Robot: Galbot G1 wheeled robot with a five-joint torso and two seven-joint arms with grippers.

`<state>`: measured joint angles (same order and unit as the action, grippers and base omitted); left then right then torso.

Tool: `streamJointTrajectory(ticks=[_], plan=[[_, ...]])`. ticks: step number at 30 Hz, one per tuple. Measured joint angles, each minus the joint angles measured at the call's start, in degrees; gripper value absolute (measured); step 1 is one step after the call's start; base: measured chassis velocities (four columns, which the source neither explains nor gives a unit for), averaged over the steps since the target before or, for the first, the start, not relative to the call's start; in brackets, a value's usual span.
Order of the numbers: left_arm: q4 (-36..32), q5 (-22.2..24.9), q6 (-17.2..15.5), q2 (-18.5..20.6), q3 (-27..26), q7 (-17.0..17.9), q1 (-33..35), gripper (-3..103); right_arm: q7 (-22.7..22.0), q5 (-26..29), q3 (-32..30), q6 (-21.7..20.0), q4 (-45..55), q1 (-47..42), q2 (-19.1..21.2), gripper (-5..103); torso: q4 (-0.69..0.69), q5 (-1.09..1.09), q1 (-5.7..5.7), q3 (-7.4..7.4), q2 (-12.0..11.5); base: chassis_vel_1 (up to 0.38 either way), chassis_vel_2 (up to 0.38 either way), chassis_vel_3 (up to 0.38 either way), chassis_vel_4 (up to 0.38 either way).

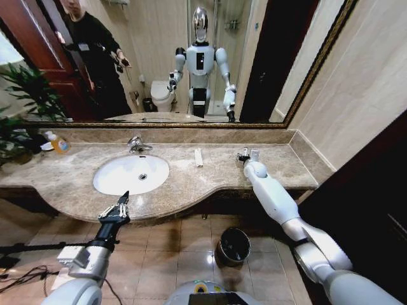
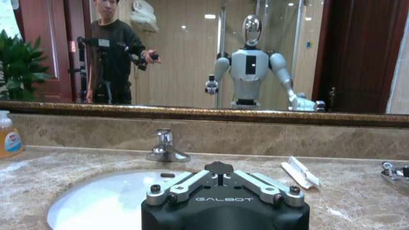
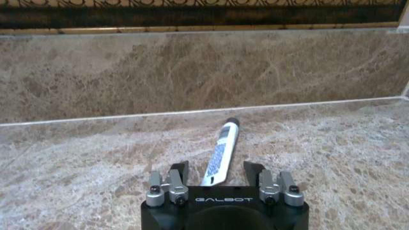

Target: Pick up the trash from the sink and place it in the trash bin.

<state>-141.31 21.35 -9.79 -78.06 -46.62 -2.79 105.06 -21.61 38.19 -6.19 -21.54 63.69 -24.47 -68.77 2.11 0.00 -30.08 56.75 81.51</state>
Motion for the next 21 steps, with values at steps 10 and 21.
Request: streamJointTrajectory(ticks=[10,21], plan=[[0.0,0.0,0.0,0.0,0.0,0.0,0.0,0,0.6,-0.9,-0.5,0.9,0.1,-1.1,0.0,57,0.0,-0.01,0.0,0.0,0.0,0.0,0.0,0.0,0.0],[0.0,0.0,0.0,0.0,0.0,0.0,0.0,0,0.9,-1.2,-1.4,1.4,0.8,-2.3,0.2,17,0.0,0.0,0.0,-0.01,0.0,0.0,0.0,0.0,0.0]])
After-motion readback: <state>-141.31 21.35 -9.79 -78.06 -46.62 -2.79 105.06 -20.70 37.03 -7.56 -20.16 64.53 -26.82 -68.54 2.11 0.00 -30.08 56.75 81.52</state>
